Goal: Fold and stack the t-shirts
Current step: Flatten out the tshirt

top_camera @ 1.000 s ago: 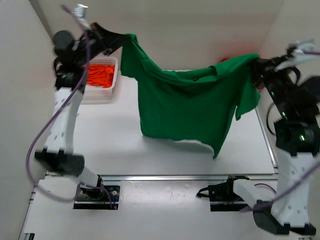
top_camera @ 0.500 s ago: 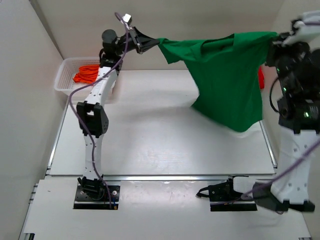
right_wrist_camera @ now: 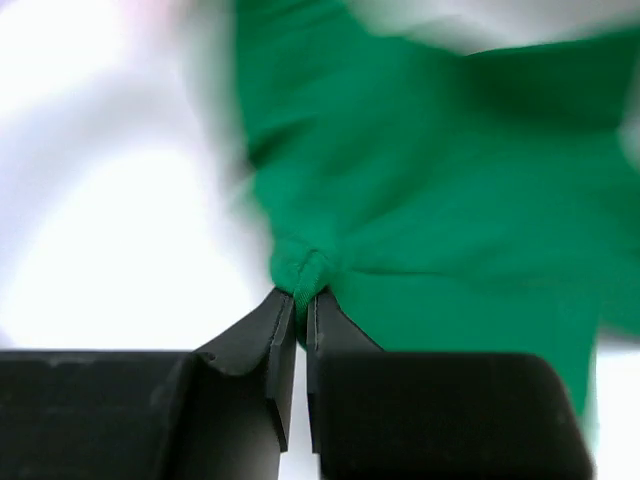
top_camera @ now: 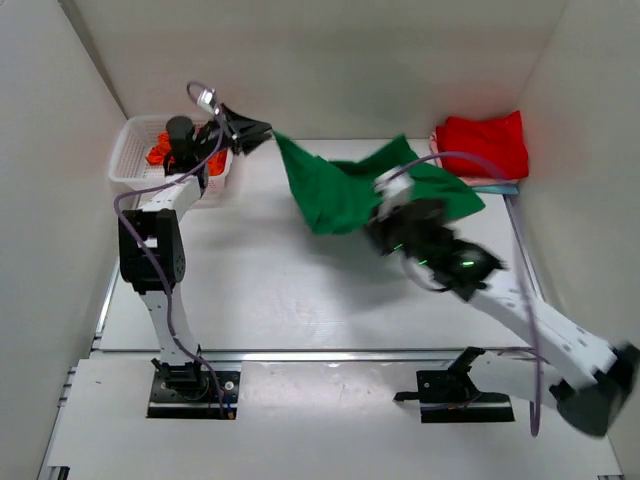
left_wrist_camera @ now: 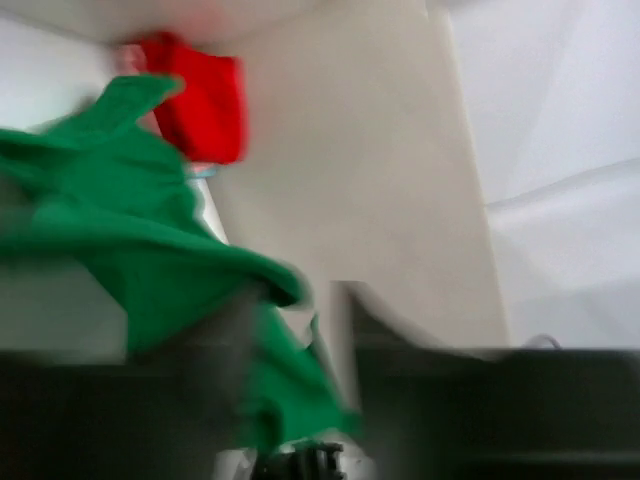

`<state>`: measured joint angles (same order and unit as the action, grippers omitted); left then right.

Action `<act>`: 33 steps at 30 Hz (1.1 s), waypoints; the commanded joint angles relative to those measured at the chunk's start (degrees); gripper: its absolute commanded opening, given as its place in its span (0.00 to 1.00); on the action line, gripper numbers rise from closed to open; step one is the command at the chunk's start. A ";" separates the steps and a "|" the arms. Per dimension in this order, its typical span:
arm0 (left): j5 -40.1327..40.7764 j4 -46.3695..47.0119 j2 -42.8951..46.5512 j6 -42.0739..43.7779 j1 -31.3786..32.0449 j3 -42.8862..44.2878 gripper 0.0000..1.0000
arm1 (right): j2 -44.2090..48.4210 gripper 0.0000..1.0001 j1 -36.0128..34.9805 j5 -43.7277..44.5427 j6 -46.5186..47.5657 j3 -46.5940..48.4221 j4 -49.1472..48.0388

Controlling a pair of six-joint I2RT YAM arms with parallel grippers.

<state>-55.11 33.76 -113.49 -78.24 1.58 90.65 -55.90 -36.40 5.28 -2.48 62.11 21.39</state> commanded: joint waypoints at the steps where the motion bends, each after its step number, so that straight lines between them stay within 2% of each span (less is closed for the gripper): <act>1: -0.61 15.70 0.28 -9.12 -6.85 -7.15 0.84 | -9.26 0.00 -16.65 1.26 -9.70 -6.81 -8.26; 2: -1.39 14.42 1.86 -8.52 -7.73 -6.98 0.99 | -14.01 0.00 -17.64 -0.95 -12.26 -7.78 -10.03; 5: -4.03 5.48 5.28 -2.74 -8.18 -0.94 0.99 | -23.61 0.00 -24.49 -3.26 -13.78 -6.57 -16.98; 7: -4.13 -3.29 7.57 3.32 -8.09 3.11 0.99 | -27.41 0.13 -24.07 -6.58 -15.26 -4.03 -19.27; 8: -2.99 -7.52 9.24 6.57 -8.44 4.95 0.99 | -28.64 0.36 -23.72 -6.42 -15.36 -2.88 -19.02; 10: -3.33 -7.66 11.96 6.61 -8.97 4.71 0.98 | -28.65 0.46 -23.10 -5.38 -14.75 -1.46 -19.01; 12: -5.09 3.10 14.60 -1.17 -8.01 -2.01 0.99 | -25.59 0.50 -21.52 -5.37 -14.31 -2.68 -19.01; 14: -7.10 9.45 20.56 -3.93 -6.17 -10.87 0.99 | -22.35 0.54 -17.24 -4.13 -14.57 -5.22 -18.66; 15: -7.64 9.05 24.86 -1.24 -3.89 -17.81 0.99 | -19.97 0.58 -15.82 -4.14 -14.57 -6.81 -18.31; 16: -6.95 3.74 27.16 1.22 -2.30 -24.23 0.99 | -17.69 0.59 -12.93 -3.96 -14.40 -7.35 -17.09; 17: -5.63 0.46 32.06 7.68 -0.11 -27.43 0.99 | -16.80 0.59 -9.77 -3.61 -14.74 -8.48 -14.56; 19: -2.64 -13.23 38.67 18.96 2.71 -36.30 0.98 | -12.94 0.60 -2.84 -3.08 -14.13 -10.33 -11.83; 21: 6.10 -30.25 44.47 31.95 7.00 -41.05 0.99 | -11.00 0.59 8.39 -6.41 -13.43 -13.32 -10.23; 22: 8.68 -36.07 45.28 34.01 9.90 -44.13 0.99 | -10.20 0.57 11.32 -9.38 -12.73 -14.55 -8.92; 24: 18.33 -40.41 45.03 39.54 14.47 -47.21 0.99 | -10.20 0.56 19.41 -11.78 -10.36 -15.52 -8.29; 28: 28.47 -40.09 40.73 39.22 21.17 -50.66 0.98 | -11.59 0.61 26.99 -12.13 -6.67 -16.67 -7.41; 29: 32.48 -38.52 37.15 38.00 22.14 -51.18 0.99 | -12.82 0.63 30.83 -11.35 -5.70 -16.93 -7.15; 33: 39.89 -39.81 28.36 38.68 23.20 -46.99 0.99 | -17.38 0.65 35.08 -8.54 -5.08 -16.15 -6.01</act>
<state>-25.26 -4.69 -81.30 -42.04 24.10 39.83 -70.72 -3.88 -4.73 -9.78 45.04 14.96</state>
